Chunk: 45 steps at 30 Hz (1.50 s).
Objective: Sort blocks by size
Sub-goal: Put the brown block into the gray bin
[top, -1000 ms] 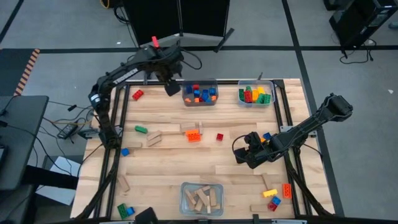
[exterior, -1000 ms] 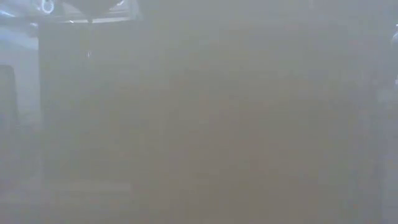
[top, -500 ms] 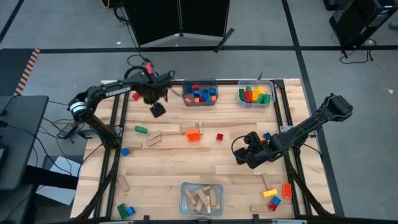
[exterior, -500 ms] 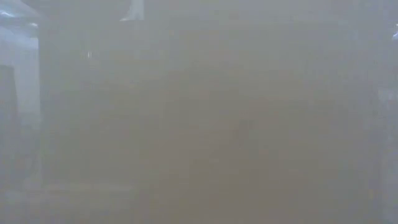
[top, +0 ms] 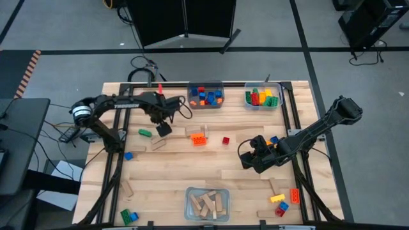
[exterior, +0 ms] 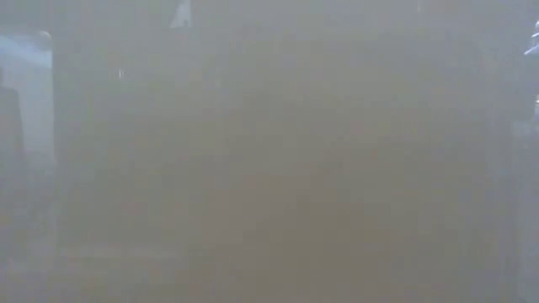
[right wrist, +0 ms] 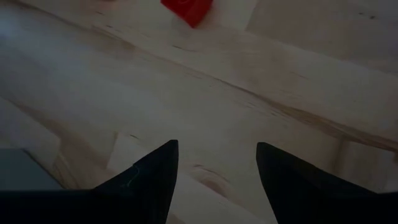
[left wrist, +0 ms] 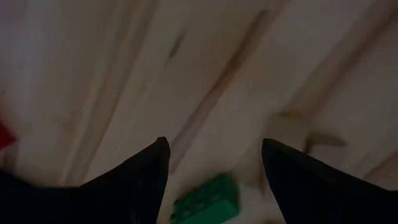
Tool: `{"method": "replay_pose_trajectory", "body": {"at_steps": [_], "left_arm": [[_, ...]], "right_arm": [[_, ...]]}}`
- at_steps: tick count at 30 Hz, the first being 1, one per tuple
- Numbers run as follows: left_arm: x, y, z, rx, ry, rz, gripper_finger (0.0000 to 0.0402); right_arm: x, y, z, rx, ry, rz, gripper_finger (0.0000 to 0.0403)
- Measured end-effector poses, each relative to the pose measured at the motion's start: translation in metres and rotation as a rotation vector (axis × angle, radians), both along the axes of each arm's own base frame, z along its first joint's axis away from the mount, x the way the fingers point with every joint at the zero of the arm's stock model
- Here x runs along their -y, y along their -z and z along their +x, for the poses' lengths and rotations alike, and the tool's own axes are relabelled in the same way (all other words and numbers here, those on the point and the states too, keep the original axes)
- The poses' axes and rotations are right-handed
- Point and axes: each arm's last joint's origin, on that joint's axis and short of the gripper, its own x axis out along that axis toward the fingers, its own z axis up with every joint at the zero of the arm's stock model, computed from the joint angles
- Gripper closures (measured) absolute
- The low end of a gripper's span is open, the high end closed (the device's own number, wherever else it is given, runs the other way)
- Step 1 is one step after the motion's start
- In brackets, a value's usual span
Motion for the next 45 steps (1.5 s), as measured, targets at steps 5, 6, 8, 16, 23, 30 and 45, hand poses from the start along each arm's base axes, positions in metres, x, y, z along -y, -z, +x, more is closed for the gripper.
{"method": "replay_pose_trajectory", "body": {"at_steps": [5, 6, 8, 16, 23, 30, 45], "left_arm": [[0.015, 0.002, 0.011, 0.054, 0.065, -0.036, 0.0140], [0.017, 0.003, 0.013, 0.056, 0.076, -0.038, 0.0140], [0.022, 0.008, 0.017, 0.043, 0.095, -0.048, 0.0140], [0.031, 0.031, 0.027, -0.045, 0.136, -0.081, 0.0140], [0.031, 0.048, 0.029, -0.120, 0.132, -0.125, 0.0140], [0.033, 0.054, 0.023, -0.178, 0.124, -0.147, 0.0140], [0.034, 0.060, 0.019, -0.175, 0.125, -0.171, 0.0241]], "right_arm": [[0.000, 0.000, 0.001, 0.007, 0.000, 0.004, 0.0172], [0.000, 0.000, 0.001, 0.008, 0.000, 0.004, 0.0172], [-0.001, -0.001, 0.001, 0.013, 0.000, 0.007, 0.0172], [-0.001, -0.001, 0.002, 0.020, 0.000, 0.011, 0.0172], [-0.001, -0.001, 0.003, 0.030, 0.001, 0.016, 0.0172], [-0.002, -0.001, 0.003, 0.034, 0.000, 0.018, 0.0172], [0.001, -0.001, 0.004, 0.035, 0.012, 0.015, 0.0172]]}}
